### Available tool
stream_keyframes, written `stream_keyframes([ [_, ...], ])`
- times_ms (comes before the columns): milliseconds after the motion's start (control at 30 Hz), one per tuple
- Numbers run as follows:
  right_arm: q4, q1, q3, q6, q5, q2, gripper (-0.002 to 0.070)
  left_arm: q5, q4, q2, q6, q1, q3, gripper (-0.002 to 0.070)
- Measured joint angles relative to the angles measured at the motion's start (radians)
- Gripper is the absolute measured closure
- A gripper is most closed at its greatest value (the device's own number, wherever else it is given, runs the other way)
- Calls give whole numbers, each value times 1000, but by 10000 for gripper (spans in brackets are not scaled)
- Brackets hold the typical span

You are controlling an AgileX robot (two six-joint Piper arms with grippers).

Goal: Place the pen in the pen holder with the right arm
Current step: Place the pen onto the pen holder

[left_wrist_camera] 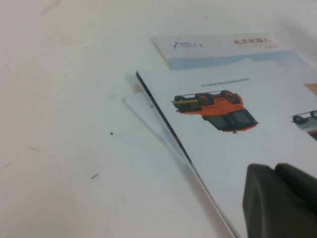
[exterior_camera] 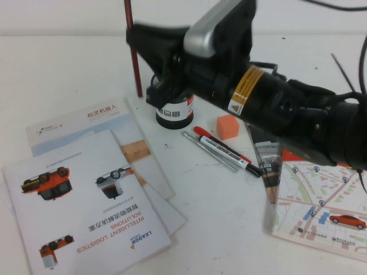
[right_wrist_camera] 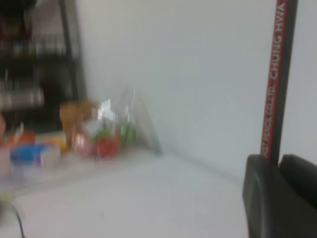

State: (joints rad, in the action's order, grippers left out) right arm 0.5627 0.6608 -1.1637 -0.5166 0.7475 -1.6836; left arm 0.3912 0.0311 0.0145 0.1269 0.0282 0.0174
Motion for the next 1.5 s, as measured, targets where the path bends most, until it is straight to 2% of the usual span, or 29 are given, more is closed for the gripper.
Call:
stream_keyframes([
  [167, -15, -75, 0, -19, -79, -69, 669, 0, 0, 0, 0, 0, 0, 677],
  [333, -162, -182, -22, -41, 150, -174, 669, 0, 0, 0, 0, 0, 0, 677],
  [400, -173, -224, -75, -55, 231, -233, 669, 0, 0, 0, 0, 0, 0, 677],
  [500, -129, -265, -167, -61, 252, -313, 669, 0, 0, 0, 0, 0, 0, 677],
  [700, 83, -264, -317, -63, 159, -426, 669, 0, 0, 0, 0, 0, 0, 677],
  [1233, 32, -260, -409, -63, 105, -592, 658, 0, 0, 0, 0, 0, 0, 677],
  [1333, 36, -260, -409, -94, 116, -596, 587, 0, 0, 0, 0, 0, 0, 677],
  [1467, 38, -260, -411, -168, 188, -596, 375, 0, 0, 0, 0, 0, 0, 677],
  [1500, 38, -260, -411, -186, 203, -594, 342, 0, 0, 0, 0, 0, 0, 677],
])
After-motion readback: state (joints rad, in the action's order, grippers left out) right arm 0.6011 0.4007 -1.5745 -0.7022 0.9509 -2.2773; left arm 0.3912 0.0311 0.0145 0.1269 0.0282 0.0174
